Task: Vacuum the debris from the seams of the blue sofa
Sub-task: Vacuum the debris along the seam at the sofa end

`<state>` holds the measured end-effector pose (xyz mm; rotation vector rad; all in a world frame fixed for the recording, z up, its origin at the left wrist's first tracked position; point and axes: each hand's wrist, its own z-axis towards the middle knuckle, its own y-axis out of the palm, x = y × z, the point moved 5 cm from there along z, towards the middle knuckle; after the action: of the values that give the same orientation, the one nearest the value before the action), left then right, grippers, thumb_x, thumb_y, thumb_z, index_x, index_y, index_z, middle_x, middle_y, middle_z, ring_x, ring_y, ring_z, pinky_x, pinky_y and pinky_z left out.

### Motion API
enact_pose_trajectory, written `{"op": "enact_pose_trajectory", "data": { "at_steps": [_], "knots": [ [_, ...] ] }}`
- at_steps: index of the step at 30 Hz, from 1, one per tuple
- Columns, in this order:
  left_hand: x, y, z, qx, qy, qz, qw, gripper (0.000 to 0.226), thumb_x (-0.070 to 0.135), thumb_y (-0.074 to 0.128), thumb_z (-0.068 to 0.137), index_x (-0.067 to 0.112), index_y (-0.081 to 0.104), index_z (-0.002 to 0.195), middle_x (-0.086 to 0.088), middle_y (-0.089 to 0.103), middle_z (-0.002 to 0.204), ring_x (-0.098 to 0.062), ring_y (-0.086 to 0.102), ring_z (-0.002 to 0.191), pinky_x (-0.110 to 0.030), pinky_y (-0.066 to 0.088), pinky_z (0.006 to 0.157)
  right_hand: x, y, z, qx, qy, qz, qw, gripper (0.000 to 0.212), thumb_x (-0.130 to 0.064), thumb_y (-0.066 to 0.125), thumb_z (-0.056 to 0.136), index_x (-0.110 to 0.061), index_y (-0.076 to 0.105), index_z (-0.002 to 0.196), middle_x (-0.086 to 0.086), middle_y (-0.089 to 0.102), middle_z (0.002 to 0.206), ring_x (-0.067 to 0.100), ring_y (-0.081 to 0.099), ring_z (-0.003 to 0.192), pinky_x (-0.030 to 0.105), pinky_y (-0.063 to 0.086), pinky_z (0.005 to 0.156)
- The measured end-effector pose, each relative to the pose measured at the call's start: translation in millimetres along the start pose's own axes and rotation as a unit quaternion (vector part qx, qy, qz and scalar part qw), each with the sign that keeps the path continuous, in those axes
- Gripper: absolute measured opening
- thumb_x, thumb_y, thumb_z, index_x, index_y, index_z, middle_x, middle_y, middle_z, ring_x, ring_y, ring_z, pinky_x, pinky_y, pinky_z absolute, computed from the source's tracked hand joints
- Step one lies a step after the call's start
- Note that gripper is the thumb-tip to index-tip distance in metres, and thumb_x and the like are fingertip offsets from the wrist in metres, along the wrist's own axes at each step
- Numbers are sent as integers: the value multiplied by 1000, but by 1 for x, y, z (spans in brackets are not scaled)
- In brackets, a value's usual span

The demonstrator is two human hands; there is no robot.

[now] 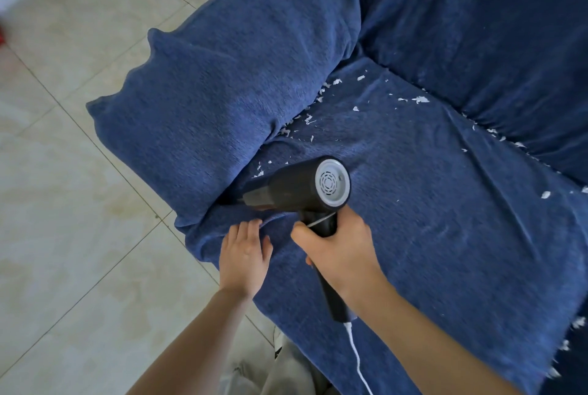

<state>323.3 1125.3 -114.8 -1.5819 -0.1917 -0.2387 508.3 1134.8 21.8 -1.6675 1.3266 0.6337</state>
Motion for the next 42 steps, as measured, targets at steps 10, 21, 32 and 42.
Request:
{"op": "enact_pose_trajectory", "data": {
  "at_steps": [10,21,32,42],
  "knots": [
    [5,41,24,-84,37,43,995,66,51,19,97,13,21,151,-10,23,158,-29,16,147,-51,16,118,3,-38,19,29,11,-3,1000,20,-21,72,77,-15,55,70,-1,58,47,27,66,56,35,55,57],
    [14,46,3,-123,15,78,989,69,56,11,96,18,10,154,-7,6,162,-29,0,149,-51,13,119,2,-70,9,46,33,6,998,25,-35,72,75,-12,61,76,6,66,56,17,66,47,41,59,64],
    [26,40,-3,-138,23,106,984,64,49,21,96,13,32,147,-7,31,155,-35,20,145,-56,24,114,13,-93,-12,70,36,-41,996,26,-35,71,73,-10,62,71,7,67,54,26,68,60,36,56,62],
    [46,37,22,-99,44,27,994,58,33,52,92,3,38,140,-14,23,157,-29,12,148,-46,13,120,19,-135,-21,112,52,-26,992,27,-30,70,77,-4,65,73,9,67,53,12,64,47,35,51,64]
  ]
}}
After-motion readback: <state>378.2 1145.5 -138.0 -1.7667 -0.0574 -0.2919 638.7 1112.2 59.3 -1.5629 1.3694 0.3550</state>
